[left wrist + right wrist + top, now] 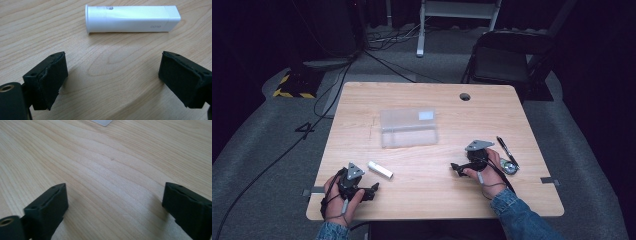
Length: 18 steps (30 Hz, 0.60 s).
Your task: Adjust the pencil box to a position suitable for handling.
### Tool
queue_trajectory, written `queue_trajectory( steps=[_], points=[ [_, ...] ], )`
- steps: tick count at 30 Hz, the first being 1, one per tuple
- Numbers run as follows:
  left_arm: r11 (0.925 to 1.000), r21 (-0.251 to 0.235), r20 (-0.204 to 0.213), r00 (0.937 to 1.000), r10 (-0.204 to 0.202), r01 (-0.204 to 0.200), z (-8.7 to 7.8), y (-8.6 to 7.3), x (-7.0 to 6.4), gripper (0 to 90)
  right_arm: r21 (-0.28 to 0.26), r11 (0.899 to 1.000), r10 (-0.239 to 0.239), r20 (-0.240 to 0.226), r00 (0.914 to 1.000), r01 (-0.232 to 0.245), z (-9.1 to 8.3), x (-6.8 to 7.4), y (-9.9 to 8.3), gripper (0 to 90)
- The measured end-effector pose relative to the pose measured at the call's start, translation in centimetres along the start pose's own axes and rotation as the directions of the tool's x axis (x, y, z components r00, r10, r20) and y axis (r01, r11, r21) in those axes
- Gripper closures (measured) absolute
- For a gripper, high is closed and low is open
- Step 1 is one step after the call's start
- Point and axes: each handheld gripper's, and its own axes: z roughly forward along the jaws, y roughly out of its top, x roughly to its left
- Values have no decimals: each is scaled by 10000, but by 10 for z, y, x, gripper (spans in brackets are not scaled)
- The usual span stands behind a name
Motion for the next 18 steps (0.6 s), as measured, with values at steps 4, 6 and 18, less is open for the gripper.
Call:
queue_trajectory(
  steps=[4,6,18],
  points=[
    [10000,7,0,10000,8,-8,0,0,0,90,-27,10000,-45,-41,10000,45,-2,0,2,211],
    [10000,7,0,10000,8,-8,0,0,0,90,33,10000,4,-123,9999,-4,-2,0,4,242],
    [10000,-22,28,10000,-22,22,1,1,0,81,-292,9996,-65,-607,9981,47,-7,2,36,292]
  ],
)
